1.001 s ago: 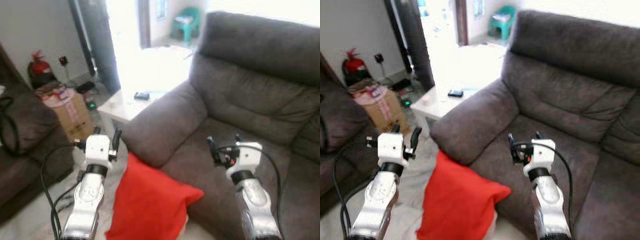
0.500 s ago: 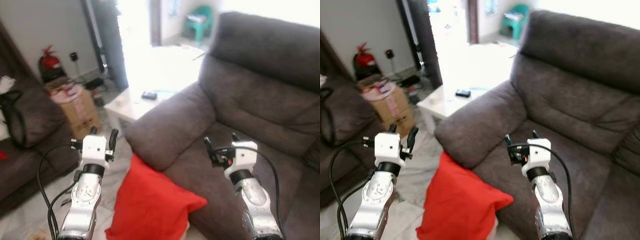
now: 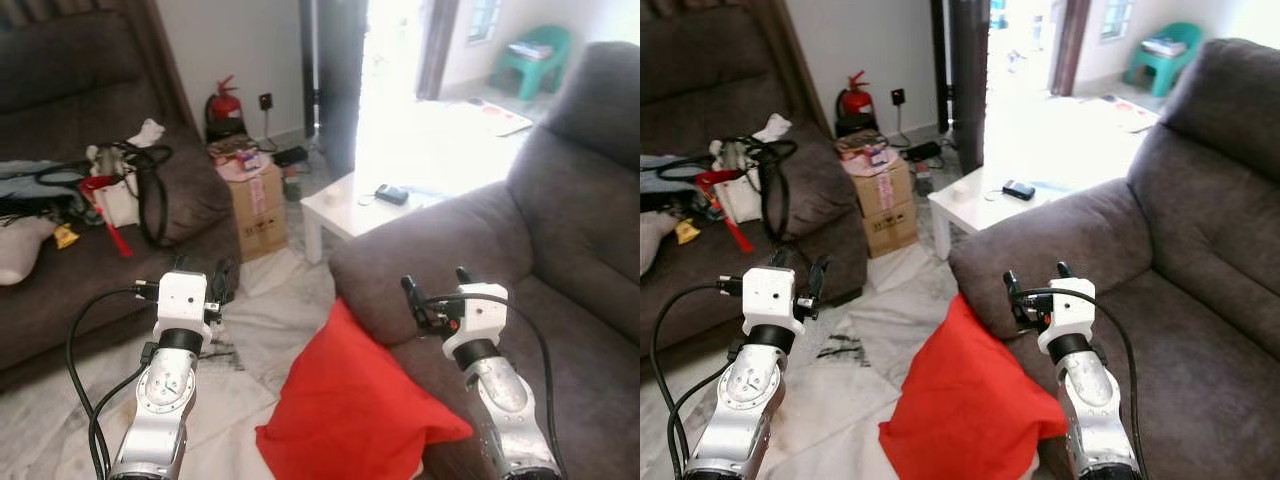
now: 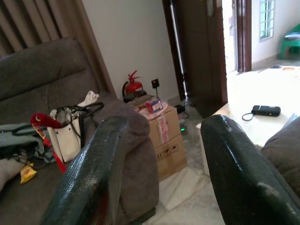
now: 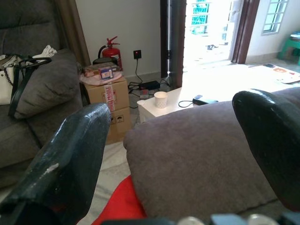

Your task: Move the pillow to the sofa from floor

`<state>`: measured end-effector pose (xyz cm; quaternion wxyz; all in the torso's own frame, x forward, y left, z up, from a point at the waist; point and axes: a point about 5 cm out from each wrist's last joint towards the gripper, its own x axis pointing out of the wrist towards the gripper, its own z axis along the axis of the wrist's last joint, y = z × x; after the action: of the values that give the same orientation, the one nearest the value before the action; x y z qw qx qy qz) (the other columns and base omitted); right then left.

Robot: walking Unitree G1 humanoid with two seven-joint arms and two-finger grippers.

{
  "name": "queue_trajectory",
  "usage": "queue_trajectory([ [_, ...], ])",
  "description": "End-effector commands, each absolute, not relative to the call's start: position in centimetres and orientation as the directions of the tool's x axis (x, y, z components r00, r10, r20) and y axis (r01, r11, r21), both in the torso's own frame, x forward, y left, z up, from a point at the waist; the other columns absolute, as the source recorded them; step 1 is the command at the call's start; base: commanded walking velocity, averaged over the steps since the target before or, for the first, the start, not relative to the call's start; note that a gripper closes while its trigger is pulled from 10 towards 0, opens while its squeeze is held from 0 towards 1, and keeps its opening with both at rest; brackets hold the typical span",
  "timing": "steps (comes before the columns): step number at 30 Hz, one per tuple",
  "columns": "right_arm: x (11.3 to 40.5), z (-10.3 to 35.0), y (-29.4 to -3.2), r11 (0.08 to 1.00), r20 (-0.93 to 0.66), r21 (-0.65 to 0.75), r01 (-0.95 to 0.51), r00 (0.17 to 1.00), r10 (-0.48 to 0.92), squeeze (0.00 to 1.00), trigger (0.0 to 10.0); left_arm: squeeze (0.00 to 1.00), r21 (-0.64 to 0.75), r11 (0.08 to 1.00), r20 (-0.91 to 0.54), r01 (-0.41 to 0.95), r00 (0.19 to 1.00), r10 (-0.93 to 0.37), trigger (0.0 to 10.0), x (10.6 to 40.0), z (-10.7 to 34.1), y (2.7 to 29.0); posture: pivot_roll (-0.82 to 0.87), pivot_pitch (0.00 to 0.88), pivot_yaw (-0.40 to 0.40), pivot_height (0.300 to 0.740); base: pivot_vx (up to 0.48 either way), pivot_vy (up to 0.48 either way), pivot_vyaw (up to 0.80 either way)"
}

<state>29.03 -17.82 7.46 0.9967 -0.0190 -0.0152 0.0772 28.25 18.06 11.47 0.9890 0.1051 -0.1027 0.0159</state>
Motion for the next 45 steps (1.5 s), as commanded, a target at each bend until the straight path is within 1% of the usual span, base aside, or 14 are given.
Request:
queue_trajectory([
  [1, 29.0, 7.2, -18.0, 0.989, 0.012, -0.031, -0.145, 0.989, 0.145, 0.0, 10.0, 0.0, 0.202, 0.979, 0.18, -0.039, 0.984, 0.002, 10.0, 28.2, 11.0, 18.1, -0.04, 0.0, 0.037, 0.74, 0.0, 0.0, 0.0],
  [9, 29.2, 7.3, -18.0, 0.987, 0.012, -0.05, -0.152, 0.988, 0.153, 0.0, 10.0, 0.0, 0.2, 0.979, 0.174, -0.033, 0.985, -0.002, 10.0, 28.2, 11.0, 18.1, -0.03, 0.0, 0.034, 0.74, 0.0, 0.0, 0.0],
  [13, 29.2, 7.3, -17.9, 0.986, 0.012, -0.058, -0.156, 0.987, 0.157, 0.0, 10.0, 0.0, 0.201, 0.979, 0.17, -0.031, 0.985, -0.004, 10.0, 28.2, 10.9, 18.0, -0.04, 0.0, 0.035, 0.74, 0.0, 0.0, 0.65],
  [17, 29.2, 7.3, -17.8, 0.988, 0.013, -0.039, -0.15, 0.988, 0.151, 0.0, 10.0, 0.0, 0.201, 0.979, 0.167, -0.029, 0.986, -0.005, 10.0, 28.2, 10.8, 18.0, -0.04, 0.0, 0.033, 0.74, 0.0, 0.0, 0.61],
  [26, 29.5, 7.5, -18.1, 0.992, 0.027, -0.01, -0.125, 0.992, 0.125, 0.0, 10.0, 0.0, 0.204, 0.979, 0.147, -0.004, 0.989, -0.026, 10.0, 28.2, 10.5, 17.9, -0.03, 0.0, 0.035, 0.74, 0.0, 0.0, 0.0],
  [27, 29.7, 7.9, -18.5, 0.996, 0.057, 0.027, -0.082, 0.995, 0.081, 0.0, 10.0, 0.0, 0.225, 0.974, 0.159, -0.015, 0.987, -0.022, 10.0, 28.3, 10.7, 18.0, -0.03, 0.0, 0.036, 0.74, 0.0, 0.0, 0.0],
  [29, 29.7, 8.1, -18.6, 0.997, 0.068, 0.041, -0.067, 0.996, 0.065, 0.0, 10.0, 0.0, 0.231, 0.973, 0.164, -0.02, 0.986, -0.019, 10.0, 28.4, 10.8, 18.1, -0.03, 0.0, 0.036, 0.74, 0.0, 0.0, 0.0],
  [31, 29.9, 9.0, -18.6, 0.997, 0.111, 0.065, -0.038, 0.993, 0.03, 0.0, 10.0, 0.0, 0.23, 0.972, 0.226, -0.042, 0.974, -0.011, 10.0, 29.2, 12.1, 18.2, -0.03, 0.0, 0.033, 0.74, 0.0, 0.0, 0.0],
  [37, 29.7, 9.6, -18.2, 0.996, 0.148, 0.085, -0.039, 0.989, 0.026, 0.0, 10.0, 0.0, 0.225, 0.974, 0.268, -0.041, 0.963, -0.022, 10.0, 29.9, 13.4, 17.9, -0.04, 0.0, 0.039, 0.74, 0.0, 0.0, 0.0],
  [41, 29.4, 9.9, -18.2, 0.995, 0.161, 0.101, -0.012, 0.987, -0.004, 0.0, 10.0, 0.0, 0.222, 0.974, 0.278, -0.04, 0.96, -0.023, 10.0, 29.8, 13.6, 17.8, -0.04, 0.0, 0.039, 0.74, 0.0, 0.0, 0.0],
  [45, 29.2, 9.8, -18.0, 0.996, 0.16, 0.085, -0.024, 0.987, 0.011, 0.0, 10.0, 0.0, 0.219, 0.975, 0.274, -0.04, 0.961, -0.022, 10.0, 29.6, 13.4, 17.7, -0.05, 0.0, 0.04, 0.74, 0.0, 0.0, 0.0],
])
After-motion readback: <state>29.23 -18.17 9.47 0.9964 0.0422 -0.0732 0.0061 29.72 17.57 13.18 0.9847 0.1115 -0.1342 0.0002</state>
